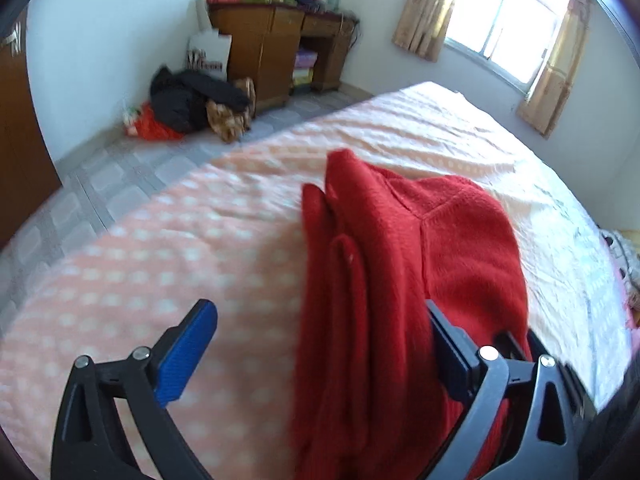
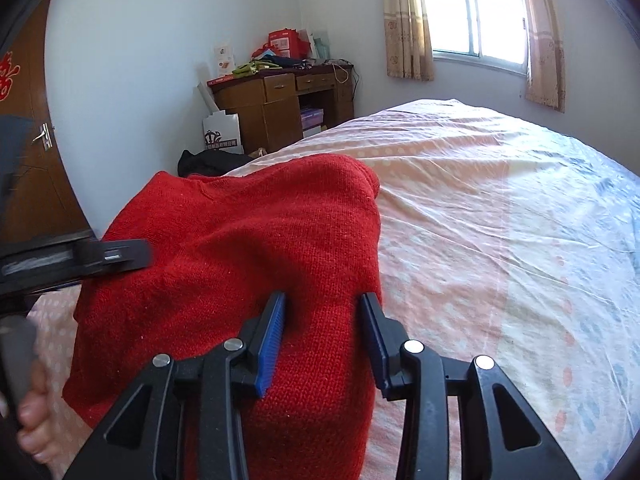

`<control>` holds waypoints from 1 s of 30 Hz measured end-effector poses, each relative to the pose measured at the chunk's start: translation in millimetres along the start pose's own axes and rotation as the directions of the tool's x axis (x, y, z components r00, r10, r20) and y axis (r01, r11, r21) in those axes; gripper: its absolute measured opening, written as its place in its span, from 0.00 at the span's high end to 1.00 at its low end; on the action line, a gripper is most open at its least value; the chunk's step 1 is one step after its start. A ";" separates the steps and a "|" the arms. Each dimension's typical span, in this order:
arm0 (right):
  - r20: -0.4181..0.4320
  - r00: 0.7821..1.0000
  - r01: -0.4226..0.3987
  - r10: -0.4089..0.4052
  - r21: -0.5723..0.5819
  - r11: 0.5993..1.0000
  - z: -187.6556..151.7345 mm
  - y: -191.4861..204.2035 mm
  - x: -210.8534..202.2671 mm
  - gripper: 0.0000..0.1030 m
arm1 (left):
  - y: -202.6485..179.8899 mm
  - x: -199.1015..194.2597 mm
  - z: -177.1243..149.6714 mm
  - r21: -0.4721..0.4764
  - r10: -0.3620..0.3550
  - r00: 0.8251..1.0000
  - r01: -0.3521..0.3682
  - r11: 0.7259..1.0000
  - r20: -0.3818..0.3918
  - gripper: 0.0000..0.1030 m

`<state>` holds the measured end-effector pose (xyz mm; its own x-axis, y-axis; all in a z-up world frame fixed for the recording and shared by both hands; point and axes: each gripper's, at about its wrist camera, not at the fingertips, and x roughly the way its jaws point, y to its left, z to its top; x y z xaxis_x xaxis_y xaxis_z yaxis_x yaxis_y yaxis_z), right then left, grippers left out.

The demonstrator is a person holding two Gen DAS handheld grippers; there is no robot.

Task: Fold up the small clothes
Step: 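Lower the folded sweater onto the pink sheet and open both grippers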

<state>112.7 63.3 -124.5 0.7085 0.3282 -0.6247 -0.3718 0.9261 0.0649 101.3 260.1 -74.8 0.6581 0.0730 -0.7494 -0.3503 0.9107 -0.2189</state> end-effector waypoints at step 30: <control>-0.031 0.999 0.043 -0.043 0.006 0.999 4.1 0.4 -5.1 0.47 | -4.8 18.2 -20.9 0.030 0.074 0.997 -0.073 0.997 -0.023 0.00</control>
<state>111.4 62.8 -118.2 0.7050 0.2819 -0.6508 -0.3372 0.9405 0.0421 101.1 248.6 -100.5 0.6149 0.1309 -0.7776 -0.3777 0.9145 -0.1448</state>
